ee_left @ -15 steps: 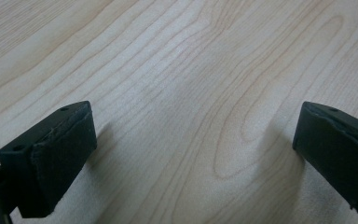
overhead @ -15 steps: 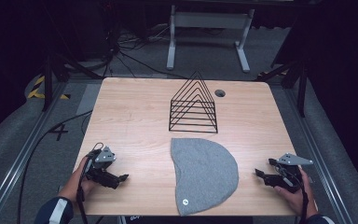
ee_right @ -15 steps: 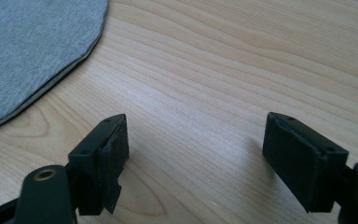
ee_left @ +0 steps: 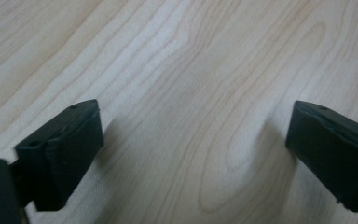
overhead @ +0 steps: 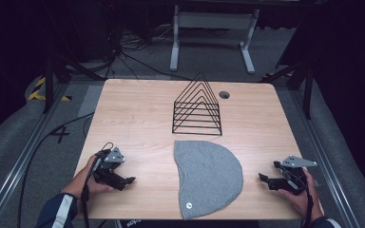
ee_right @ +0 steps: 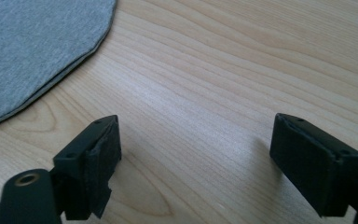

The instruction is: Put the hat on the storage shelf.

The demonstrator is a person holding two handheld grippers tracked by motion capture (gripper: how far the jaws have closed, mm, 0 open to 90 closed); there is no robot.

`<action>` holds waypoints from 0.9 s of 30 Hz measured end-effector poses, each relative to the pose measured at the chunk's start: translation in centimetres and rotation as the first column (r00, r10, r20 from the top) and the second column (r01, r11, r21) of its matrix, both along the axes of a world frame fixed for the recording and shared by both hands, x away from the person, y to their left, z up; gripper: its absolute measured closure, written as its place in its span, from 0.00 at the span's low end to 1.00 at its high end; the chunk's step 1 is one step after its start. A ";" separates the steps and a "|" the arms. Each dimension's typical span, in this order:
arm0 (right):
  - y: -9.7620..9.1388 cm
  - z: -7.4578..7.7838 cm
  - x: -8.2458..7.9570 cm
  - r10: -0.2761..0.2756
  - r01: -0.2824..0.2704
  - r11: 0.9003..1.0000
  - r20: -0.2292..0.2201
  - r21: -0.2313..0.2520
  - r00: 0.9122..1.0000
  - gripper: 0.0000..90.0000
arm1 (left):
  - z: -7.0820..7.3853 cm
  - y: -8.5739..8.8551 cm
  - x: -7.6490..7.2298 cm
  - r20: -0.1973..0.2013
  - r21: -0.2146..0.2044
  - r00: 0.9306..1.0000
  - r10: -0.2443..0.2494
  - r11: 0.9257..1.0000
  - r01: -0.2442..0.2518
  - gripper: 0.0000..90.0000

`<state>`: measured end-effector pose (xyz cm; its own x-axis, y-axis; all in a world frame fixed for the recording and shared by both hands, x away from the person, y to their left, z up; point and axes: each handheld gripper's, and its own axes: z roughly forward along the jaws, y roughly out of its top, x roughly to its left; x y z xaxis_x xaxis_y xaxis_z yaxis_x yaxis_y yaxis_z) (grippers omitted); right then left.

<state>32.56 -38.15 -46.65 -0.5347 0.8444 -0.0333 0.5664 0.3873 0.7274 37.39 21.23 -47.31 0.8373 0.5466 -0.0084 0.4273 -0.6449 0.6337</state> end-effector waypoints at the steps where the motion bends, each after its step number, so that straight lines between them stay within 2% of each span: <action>1: 0.0 0.1 0.0 0.009 -0.009 1.000 0.000 -0.001 1.000 0.23 | 0.2 -0.2 0.2 -0.002 0.003 1.000 0.000 1.000 0.000 0.12; 2: 0.0 0.1 0.1 0.015 -0.015 1.000 0.000 -0.001 1.000 0.28 | 0.2 -0.6 0.3 0.003 0.000 1.000 -0.002 1.000 0.002 0.17; 4: 0.1 0.3 0.1 0.028 -0.028 1.000 0.006 0.000 1.000 0.38 | 0.3 -1.2 0.8 -0.006 0.012 0.999 -0.046 0.999 0.046 0.16; 5: 0.3 0.4 0.1 0.040 -0.040 0.999 0.004 -0.003 0.999 0.42 | 0.4 -1.5 0.9 -0.016 0.007 0.999 -0.049 0.999 0.050 0.23; 7: 0.5 0.5 0.1 0.035 -0.035 0.999 0.015 -0.002 0.999 0.44 | 0.6 -2.1 1.4 -0.011 -0.008 0.998 -0.065 0.998 0.065 0.27; 9: 1.0 1.3 -0.3 0.052 -0.053 0.998 0.045 0.037 0.998 0.48 | 1.0 -2.8 1.8 0.016 -0.002 0.998 -0.068 0.998 0.069 0.28; 10: 1.6 2.0 -0.6 0.078 -0.081 0.996 0.074 0.037 0.994 0.51 | 1.2 -3.0 2.0 0.020 -0.016 0.998 -0.066 0.998 0.066 0.30; 12: 2.9 3.1 -1.0 0.117 -0.122 0.992 0.111 0.035 0.987 0.58 | 1.8 -3.5 2.5 0.052 -0.046 0.996 -0.070 0.996 0.073 0.35; 15: 5.3 3.9 -1.1 0.181 -0.187 0.982 0.125 0.037 0.975 0.63 | 2.7 -4.9 3.1 0.079 -0.089 0.994 -0.072 0.993 0.079 0.39; 18: 8.5 4.1 -1.2 0.261 -0.265 0.964 0.131 0.018 0.956 0.68 | 3.1 -6.7 3.6 0.103 -0.081 0.990 -0.096 0.991 0.105 0.40; 20: 10.7 3.9 -1.3 0.319 -0.322 0.947 0.120 0.010 0.940 0.73 | 3.3 -8.1 4.0 0.119 -0.068 0.985 -0.123 0.989 0.132 0.41; 22: 13.1 3.4 -1.6 0.387 -0.390 0.921 0.101 0.010 0.916 0.77 | 3.5 -9.2 4.2 0.139 -0.057 0.980 -0.142 0.987 0.151 0.42; 23: 14.9 3.0 -1.8 0.437 -0.439 0.898 0.083 0.011 0.896 0.79 | 3.7 -10.3 4.7 0.134 -0.065 0.979 -0.155 0.984 0.164 0.43; 24: 14.9 3.0 -1.8 0.437 -0.439 0.898 0.083 0.011 0.896 0.79 | 3.7 -10.3 4.7 0.134 -0.065 0.979 -0.155 0.984 0.164 0.44; 25: 15.6 2.8 -2.0 0.457 -0.459 0.888 0.073 0.016 0.887 0.80 | 3.7 -11.1 5.0 0.144 -0.067 0.976 -0.161 0.983 0.172 0.44; 26: 16.7 2.6 -2.1 0.485 -0.487 0.873 0.063 0.018 0.872 0.81 | 3.8 -11.7 5.2 0.156 -0.075 0.974 -0.163 0.982 0.176 0.46; 27: 17.5 2.4 -2.3 0.503 -0.504 0.863 0.054 0.021 0.863 0.81 | 3.8 -12.2 5.5 0.149 -0.076 0.973 -0.175 0.979 0.188 0.47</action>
<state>30.25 -20.61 -44.23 -0.8859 0.4618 -0.0443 0.2674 0.5863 0.7647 42.84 8.99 -43.56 0.9187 0.3880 0.0746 0.2109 -0.6413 0.7377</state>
